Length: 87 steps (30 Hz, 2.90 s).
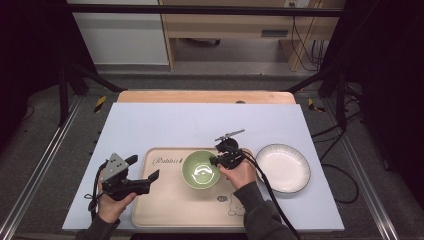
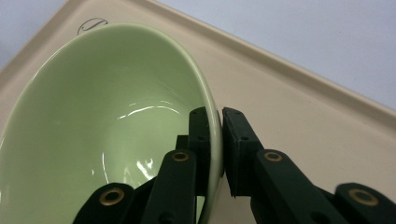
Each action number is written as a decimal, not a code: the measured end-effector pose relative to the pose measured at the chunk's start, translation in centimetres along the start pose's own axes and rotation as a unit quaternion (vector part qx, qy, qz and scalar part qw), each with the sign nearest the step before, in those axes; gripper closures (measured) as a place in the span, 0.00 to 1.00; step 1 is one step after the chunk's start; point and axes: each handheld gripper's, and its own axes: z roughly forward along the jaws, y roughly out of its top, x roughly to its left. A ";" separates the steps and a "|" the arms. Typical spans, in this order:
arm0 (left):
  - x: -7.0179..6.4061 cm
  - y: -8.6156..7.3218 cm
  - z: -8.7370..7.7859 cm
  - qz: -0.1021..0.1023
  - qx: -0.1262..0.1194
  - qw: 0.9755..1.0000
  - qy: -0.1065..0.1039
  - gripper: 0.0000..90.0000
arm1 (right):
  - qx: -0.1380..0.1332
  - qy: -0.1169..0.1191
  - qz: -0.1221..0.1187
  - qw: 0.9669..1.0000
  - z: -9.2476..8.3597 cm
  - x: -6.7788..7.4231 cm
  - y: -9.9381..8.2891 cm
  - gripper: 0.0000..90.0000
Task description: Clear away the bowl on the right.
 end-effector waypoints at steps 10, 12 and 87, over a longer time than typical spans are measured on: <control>0.0 0.0 0.0 -0.002 -0.002 1.000 0.000 0.10 | 0.007 0.000 0.005 1.000 0.3 -0.1 -0.1 0.91; -0.1 0.0 0.0 -0.001 -0.002 1.000 0.000 0.10 | 0.005 0.002 0.003 1.000 0.4 -0.2 -0.1 0.91; 0.3 -0.1 -0.2 -0.006 -0.004 1.000 0.006 0.10 | -0.228 -0.044 -0.068 0.970 -9.0 -1.6 -3.7 0.20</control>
